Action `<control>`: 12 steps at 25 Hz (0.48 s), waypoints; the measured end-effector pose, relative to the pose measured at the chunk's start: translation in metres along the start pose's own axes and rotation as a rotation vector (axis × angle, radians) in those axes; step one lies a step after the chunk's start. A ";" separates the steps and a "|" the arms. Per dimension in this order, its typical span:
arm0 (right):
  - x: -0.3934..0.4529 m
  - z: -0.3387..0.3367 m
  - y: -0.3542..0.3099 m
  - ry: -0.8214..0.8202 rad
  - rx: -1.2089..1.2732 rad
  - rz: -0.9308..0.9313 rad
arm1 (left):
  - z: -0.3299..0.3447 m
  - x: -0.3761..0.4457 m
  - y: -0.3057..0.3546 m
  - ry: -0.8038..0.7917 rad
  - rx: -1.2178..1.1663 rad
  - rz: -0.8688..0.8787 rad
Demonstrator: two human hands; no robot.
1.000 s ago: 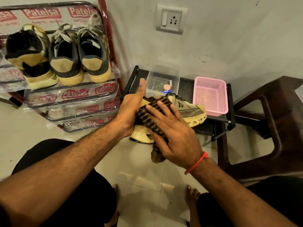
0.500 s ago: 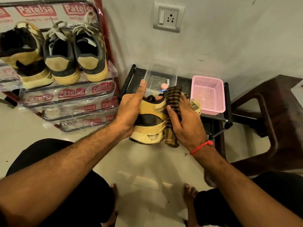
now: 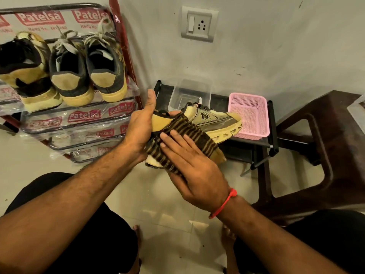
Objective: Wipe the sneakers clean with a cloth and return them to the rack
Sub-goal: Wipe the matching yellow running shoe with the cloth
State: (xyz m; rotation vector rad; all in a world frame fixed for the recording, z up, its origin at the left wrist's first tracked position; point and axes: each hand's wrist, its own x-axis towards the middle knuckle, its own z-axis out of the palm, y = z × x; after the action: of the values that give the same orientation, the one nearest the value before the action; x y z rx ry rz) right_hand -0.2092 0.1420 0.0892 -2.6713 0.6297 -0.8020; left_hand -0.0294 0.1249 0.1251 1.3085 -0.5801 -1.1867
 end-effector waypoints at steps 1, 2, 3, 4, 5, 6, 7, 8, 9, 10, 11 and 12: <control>0.002 -0.004 0.008 -0.001 -0.033 -0.069 | -0.001 0.000 0.001 -0.024 0.015 -0.006; 0.004 -0.009 0.021 0.040 -0.050 -0.036 | -0.001 -0.001 0.004 -0.033 0.005 -0.008; 0.007 -0.015 0.039 0.101 -0.038 0.105 | 0.000 -0.003 0.006 -0.037 -0.016 -0.006; 0.010 -0.020 0.053 0.155 0.006 0.281 | 0.001 -0.005 0.007 -0.031 -0.033 -0.001; 0.010 -0.023 0.060 0.187 0.054 0.397 | 0.002 -0.005 0.006 -0.019 -0.045 0.003; 0.008 -0.022 0.056 0.193 0.077 0.426 | 0.003 -0.004 0.005 -0.002 -0.045 0.006; 0.007 -0.016 0.044 0.176 0.069 0.375 | 0.003 -0.004 0.004 0.003 -0.046 0.006; 0.004 -0.007 0.029 0.131 0.046 0.251 | 0.002 -0.003 0.002 -0.003 -0.045 0.005; 0.002 -0.001 0.015 0.083 0.025 0.114 | 0.002 -0.004 0.002 -0.016 -0.037 -0.003; 0.002 0.000 0.012 0.062 -0.020 0.011 | 0.002 -0.004 0.001 -0.022 -0.029 -0.007; 0.004 -0.004 0.019 0.070 -0.085 -0.026 | 0.004 -0.005 0.002 -0.037 -0.022 -0.005; 0.007 -0.009 0.031 0.107 -0.135 0.028 | 0.006 -0.008 0.004 -0.044 -0.018 0.005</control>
State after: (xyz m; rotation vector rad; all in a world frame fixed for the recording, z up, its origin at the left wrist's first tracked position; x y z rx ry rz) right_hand -0.2195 0.1104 0.0871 -2.7471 0.7706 -0.9313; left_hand -0.0360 0.1285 0.1325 1.2680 -0.6030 -1.2168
